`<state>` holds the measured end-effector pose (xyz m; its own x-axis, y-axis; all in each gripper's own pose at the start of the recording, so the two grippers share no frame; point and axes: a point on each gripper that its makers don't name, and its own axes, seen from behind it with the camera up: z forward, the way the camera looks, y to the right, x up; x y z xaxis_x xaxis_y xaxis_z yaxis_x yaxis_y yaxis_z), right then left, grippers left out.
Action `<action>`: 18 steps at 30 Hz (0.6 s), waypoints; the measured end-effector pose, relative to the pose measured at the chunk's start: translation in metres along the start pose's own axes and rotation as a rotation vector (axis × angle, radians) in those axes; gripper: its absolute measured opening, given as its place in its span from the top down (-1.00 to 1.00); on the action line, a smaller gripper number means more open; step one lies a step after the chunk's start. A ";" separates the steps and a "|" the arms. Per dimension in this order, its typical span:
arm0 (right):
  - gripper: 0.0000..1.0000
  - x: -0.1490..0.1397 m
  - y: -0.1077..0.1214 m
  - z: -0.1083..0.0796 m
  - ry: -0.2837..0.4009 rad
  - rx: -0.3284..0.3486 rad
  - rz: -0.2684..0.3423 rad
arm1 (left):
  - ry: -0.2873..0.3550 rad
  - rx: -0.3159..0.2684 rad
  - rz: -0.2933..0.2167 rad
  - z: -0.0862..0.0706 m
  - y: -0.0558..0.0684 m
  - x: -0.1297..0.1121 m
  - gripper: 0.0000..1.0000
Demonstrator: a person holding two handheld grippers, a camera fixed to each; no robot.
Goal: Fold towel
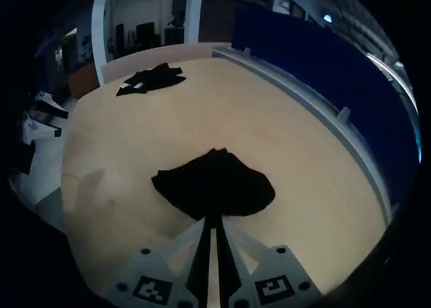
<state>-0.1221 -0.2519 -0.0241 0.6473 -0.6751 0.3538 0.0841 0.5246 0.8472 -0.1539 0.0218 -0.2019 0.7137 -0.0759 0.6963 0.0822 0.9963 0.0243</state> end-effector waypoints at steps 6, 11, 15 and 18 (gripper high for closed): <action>0.87 0.039 0.007 -0.021 0.066 -0.005 -0.024 | 0.009 -0.004 0.005 0.001 0.001 0.004 -0.62; 0.88 0.069 0.013 -0.038 0.118 -0.016 -0.044 | 0.015 -0.009 0.012 0.000 0.002 0.009 -0.62; 0.87 0.090 0.018 -0.053 0.156 -0.023 -0.050 | 0.024 -0.014 0.014 0.000 0.003 0.014 -0.61; 0.88 0.100 0.024 -0.065 0.173 -0.035 -0.050 | 0.028 -0.020 0.017 0.000 0.006 0.017 -0.62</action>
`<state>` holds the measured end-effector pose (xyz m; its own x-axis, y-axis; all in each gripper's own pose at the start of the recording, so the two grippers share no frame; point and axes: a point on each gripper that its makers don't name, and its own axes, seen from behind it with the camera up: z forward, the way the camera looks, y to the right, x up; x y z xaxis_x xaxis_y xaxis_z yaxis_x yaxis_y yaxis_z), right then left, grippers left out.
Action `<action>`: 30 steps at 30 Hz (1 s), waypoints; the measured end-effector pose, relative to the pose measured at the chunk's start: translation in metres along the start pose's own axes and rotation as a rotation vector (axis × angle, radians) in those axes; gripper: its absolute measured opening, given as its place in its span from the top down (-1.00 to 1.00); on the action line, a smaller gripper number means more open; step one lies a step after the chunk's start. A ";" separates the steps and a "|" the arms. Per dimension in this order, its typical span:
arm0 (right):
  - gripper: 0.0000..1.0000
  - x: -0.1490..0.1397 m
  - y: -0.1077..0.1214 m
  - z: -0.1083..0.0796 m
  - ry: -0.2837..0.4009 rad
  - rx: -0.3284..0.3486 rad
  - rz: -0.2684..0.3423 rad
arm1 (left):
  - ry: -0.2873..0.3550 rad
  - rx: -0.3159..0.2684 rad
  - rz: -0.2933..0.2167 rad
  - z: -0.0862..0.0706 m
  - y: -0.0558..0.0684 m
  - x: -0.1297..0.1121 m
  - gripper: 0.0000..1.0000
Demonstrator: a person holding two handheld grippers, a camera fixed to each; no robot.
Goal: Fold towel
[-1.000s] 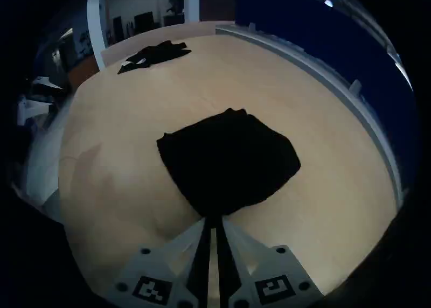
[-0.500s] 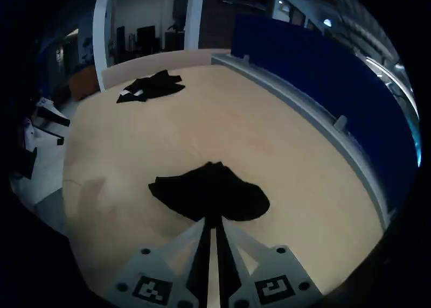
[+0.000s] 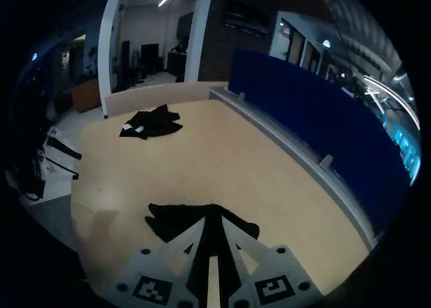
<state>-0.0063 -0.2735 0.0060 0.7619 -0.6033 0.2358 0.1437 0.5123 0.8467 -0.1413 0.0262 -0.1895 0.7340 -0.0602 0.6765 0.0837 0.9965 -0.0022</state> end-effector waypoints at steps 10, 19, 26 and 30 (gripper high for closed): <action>0.88 0.004 0.034 -0.036 0.020 -0.057 0.020 | 0.012 -0.034 0.026 0.005 0.014 0.015 -0.62; 0.88 -0.011 0.090 -0.082 0.015 -0.138 0.052 | 0.017 -0.062 0.052 0.011 0.032 0.031 -0.62; 0.88 -0.041 0.140 -0.123 -0.009 -0.207 0.081 | 0.018 -0.075 0.050 0.014 0.044 0.041 -0.62; 0.88 -0.060 0.167 -0.144 -0.025 -0.243 0.104 | 0.014 -0.075 0.048 0.017 0.049 0.043 -0.62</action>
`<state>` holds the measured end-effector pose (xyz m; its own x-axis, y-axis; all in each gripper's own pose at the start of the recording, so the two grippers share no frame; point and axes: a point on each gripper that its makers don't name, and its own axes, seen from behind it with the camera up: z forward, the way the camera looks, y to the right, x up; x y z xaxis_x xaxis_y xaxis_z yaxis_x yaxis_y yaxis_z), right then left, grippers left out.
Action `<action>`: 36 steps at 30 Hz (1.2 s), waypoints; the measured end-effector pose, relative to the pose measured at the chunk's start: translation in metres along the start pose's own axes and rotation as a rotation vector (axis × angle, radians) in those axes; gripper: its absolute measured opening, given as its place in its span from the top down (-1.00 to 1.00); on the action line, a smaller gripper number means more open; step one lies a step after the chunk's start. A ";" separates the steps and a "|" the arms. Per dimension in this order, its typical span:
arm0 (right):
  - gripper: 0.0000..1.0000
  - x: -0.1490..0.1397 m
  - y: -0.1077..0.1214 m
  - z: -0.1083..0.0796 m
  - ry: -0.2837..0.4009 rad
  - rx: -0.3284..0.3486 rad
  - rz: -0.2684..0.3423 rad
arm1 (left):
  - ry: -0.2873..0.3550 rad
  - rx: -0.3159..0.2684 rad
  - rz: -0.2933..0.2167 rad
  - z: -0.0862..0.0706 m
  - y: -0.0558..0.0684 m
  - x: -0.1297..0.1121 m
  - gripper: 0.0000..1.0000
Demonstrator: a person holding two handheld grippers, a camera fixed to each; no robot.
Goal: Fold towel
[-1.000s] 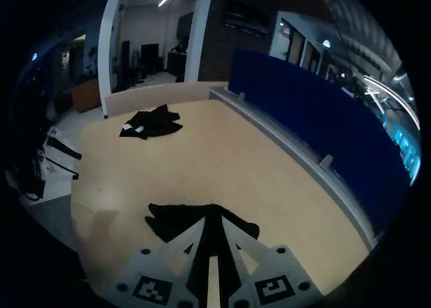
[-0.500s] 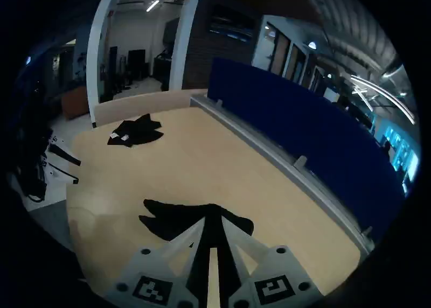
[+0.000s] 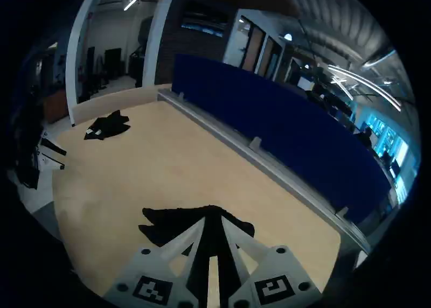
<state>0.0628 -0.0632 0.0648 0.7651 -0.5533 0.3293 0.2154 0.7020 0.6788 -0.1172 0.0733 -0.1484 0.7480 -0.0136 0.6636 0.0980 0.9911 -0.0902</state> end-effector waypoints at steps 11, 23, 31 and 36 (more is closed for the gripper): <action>0.88 -0.043 0.077 -0.026 -0.047 -0.072 0.028 | -0.016 0.010 0.031 0.007 0.012 0.006 -0.61; 0.88 -0.084 0.141 -0.040 -0.100 -0.132 0.048 | -0.027 0.014 0.052 0.012 0.026 0.011 -0.62; 0.88 -0.103 0.165 -0.043 -0.124 -0.152 0.063 | -0.037 0.019 0.056 0.014 0.032 0.007 -0.62; 0.88 -0.110 0.169 -0.043 -0.136 -0.155 0.066 | -0.038 0.018 0.064 0.016 0.037 0.008 -0.62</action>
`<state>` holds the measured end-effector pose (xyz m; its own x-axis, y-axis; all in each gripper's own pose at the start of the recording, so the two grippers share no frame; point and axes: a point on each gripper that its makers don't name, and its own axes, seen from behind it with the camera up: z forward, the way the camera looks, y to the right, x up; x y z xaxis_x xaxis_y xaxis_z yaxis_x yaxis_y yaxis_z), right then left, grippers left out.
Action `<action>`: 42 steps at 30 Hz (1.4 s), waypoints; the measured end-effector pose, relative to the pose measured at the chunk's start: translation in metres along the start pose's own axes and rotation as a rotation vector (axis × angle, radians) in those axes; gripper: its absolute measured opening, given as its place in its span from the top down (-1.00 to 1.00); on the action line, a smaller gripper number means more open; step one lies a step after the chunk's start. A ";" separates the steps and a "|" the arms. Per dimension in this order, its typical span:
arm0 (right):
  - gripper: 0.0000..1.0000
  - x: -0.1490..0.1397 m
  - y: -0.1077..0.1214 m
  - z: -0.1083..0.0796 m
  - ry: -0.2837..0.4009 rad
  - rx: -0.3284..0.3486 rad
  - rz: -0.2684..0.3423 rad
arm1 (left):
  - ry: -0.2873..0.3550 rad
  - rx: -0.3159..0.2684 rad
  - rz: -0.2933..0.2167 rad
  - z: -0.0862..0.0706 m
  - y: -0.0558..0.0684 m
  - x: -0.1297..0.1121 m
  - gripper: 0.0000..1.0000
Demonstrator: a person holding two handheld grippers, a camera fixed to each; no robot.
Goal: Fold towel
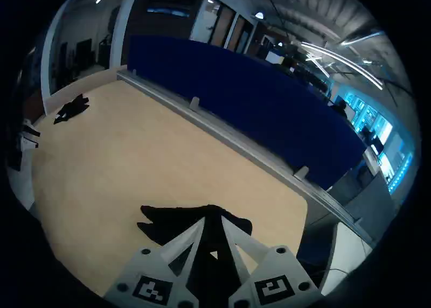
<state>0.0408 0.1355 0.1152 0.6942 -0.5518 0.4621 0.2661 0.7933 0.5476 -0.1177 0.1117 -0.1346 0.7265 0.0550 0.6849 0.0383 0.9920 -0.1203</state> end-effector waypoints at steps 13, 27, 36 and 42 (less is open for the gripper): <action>0.88 -0.038 0.002 -0.029 -0.031 -0.021 0.021 | 0.000 -0.025 0.019 0.002 0.013 0.008 -0.62; 0.88 -0.143 0.006 -0.067 -0.166 -0.070 0.100 | -0.005 -0.057 0.049 0.002 0.027 0.004 -0.62; 0.88 -0.200 0.001 -0.071 -0.244 -0.098 0.158 | -0.006 -0.060 0.058 0.000 0.028 0.001 -0.62; 0.88 -0.235 -0.006 -0.068 -0.301 -0.114 0.196 | -0.007 -0.053 0.059 0.000 0.025 -0.002 -0.62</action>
<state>-0.0786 0.2780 -0.0441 0.5161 -0.4238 0.7443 0.2318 0.9057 0.3550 -0.1179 0.1363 -0.1387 0.7240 0.1139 0.6803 0.0324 0.9796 -0.1984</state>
